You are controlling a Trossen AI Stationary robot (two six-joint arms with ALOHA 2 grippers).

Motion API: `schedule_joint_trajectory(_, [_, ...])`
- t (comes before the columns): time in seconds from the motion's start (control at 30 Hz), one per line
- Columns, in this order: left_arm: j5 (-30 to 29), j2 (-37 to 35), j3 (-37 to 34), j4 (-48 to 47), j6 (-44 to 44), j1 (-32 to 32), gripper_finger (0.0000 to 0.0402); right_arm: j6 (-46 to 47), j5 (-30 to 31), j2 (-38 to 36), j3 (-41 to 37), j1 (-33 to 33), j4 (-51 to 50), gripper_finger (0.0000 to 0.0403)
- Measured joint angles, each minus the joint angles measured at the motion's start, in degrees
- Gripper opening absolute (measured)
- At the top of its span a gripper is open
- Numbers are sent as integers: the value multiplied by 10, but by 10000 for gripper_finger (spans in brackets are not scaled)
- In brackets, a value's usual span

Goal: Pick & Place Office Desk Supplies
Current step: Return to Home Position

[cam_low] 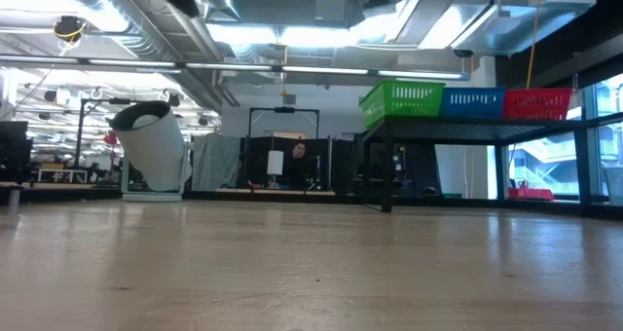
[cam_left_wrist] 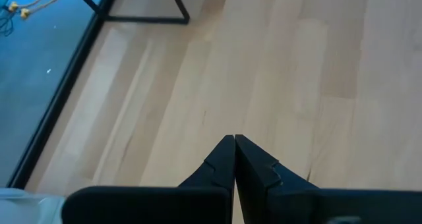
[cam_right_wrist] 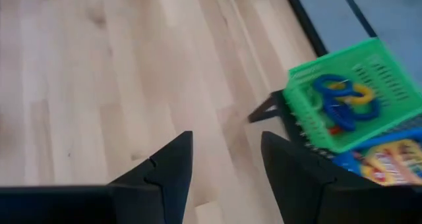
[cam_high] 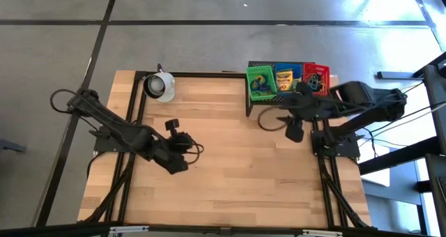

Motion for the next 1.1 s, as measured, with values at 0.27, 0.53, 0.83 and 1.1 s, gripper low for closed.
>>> schedule_joint_trajectory(0.27, [-37,-90,-39,20,9,-33,6,42,-2,-164,-256,52,172,181])
schedule_joint_trajectory(0.53, [-44,-239,-194,157,17,-52,2,32,-19,-316,-458,86,368,181])
schedule_joint_trajectory(0.83, [104,-411,-361,459,221,-25,5,17,-19,-408,-624,105,516,181])
schedule_joint_trajectory(1.1, [230,-498,-471,583,276,42,2,20,-19,-458,-756,120,650,181])
